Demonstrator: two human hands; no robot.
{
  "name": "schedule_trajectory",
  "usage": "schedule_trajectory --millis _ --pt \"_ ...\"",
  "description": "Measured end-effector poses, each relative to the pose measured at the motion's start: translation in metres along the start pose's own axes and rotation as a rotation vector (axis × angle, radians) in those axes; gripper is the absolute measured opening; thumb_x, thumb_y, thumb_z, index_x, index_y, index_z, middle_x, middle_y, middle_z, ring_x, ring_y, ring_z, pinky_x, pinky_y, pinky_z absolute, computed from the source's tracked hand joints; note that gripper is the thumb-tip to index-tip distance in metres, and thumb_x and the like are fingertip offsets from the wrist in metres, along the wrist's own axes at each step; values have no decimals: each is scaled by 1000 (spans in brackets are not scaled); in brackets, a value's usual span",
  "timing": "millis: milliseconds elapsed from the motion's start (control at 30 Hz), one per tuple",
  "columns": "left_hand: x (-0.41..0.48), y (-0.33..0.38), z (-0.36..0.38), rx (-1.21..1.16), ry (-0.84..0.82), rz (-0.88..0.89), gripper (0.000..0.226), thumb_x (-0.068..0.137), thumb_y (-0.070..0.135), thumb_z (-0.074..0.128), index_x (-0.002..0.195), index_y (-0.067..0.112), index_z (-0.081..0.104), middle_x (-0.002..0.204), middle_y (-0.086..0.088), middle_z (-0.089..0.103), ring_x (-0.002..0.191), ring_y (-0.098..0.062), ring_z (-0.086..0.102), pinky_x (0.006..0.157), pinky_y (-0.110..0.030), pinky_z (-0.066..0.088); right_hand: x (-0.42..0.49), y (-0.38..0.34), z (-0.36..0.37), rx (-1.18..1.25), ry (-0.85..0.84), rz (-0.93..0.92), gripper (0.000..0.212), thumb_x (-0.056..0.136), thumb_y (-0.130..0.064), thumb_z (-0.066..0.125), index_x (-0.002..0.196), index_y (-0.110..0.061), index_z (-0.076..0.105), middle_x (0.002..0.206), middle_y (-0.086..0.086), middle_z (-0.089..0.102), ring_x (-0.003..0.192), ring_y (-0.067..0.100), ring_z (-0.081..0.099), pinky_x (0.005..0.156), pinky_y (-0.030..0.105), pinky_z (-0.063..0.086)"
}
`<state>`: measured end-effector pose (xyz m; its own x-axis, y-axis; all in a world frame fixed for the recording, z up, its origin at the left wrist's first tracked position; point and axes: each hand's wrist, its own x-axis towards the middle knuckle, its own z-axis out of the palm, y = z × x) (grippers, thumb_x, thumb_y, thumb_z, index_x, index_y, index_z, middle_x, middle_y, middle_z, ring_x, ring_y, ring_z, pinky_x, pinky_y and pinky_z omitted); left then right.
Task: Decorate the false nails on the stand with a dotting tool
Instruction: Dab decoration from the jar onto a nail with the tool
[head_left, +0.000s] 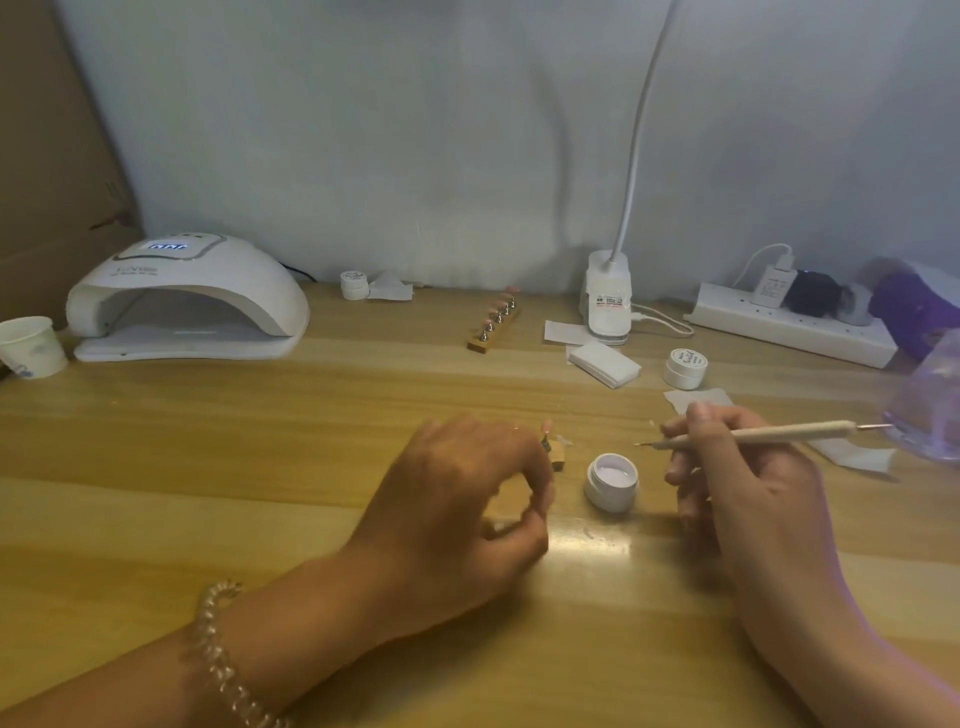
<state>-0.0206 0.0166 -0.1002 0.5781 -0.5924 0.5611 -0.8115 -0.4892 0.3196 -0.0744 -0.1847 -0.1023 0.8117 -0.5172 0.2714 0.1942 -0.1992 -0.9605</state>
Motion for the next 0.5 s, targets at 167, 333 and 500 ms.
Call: schedule_trajectory --millis 167,333,500 --pt "-3 -2 4 -242 -195 -90 14 84 16 70 86 28 63 82 21 61 68 4 54 60 -8 34 -1 6 0 -96 -80 2 28 98 -39 51 79 -20 59 56 -3 59 41 6 47 41 20 37" --pt "-3 -4 6 -199 -208 -114 10 85 20 69 88 29 67 84 20 60 63 -8 54 65 -5 32 -3 6 2 -164 -116 -18 27 97 -44 52 80 -25 59 57 -4 60 45 7 50 51 32 40" --pt "-1 -3 4 -208 -212 -140 10 86 14 70 87 24 70 81 9 59 58 -14 51 76 4 29 -4 6 3 -268 -157 -74 28 93 -51 51 78 -30 61 62 -5 63 50 6 53 54 31 42"
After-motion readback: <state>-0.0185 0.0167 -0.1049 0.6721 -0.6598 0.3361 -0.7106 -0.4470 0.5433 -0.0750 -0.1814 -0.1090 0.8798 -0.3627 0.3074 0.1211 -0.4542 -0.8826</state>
